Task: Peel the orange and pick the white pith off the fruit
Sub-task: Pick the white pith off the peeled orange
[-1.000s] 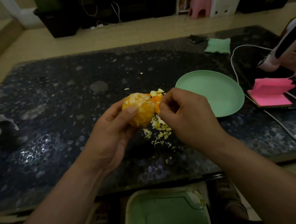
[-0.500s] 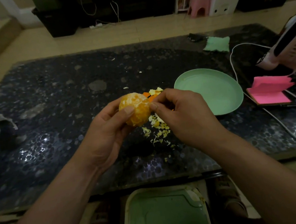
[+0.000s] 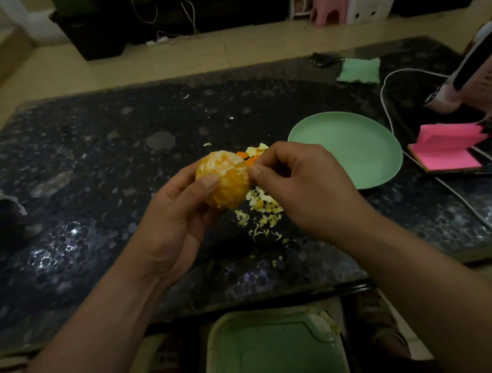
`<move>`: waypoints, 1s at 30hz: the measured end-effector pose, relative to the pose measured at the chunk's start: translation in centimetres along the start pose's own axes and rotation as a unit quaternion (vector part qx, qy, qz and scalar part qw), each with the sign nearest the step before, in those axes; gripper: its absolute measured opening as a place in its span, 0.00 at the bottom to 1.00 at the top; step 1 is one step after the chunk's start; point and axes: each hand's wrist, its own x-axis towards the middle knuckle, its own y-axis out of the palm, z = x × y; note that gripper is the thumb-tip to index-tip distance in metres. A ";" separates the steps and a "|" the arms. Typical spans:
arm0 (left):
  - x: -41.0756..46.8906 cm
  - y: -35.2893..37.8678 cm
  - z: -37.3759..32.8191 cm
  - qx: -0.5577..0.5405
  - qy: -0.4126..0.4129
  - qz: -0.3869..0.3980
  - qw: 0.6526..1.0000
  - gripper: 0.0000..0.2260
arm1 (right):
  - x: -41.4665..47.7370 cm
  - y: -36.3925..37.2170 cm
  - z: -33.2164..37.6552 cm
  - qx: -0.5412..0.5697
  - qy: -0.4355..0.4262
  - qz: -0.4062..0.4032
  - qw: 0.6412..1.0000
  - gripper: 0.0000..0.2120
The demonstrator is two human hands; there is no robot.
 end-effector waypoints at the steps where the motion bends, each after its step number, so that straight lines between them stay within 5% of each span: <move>1: 0.0 -0.1 0.0 -0.002 -0.001 0.001 1.000 0.22 | 0.0 0.0 0.0 0.002 0.000 -0.005 1.000 0.04; 20: 0.0 0.2 0.1 0.028 0.007 0.016 0.999 0.22 | -0.2 -0.4 0.3 -0.014 0.007 0.012 1.000 0.07; 30: -0.4 0.9 -0.2 -0.073 -0.062 0.062 0.993 0.28 | 0.0 -0.6 -0.1 0.041 0.013 -0.011 0.999 0.06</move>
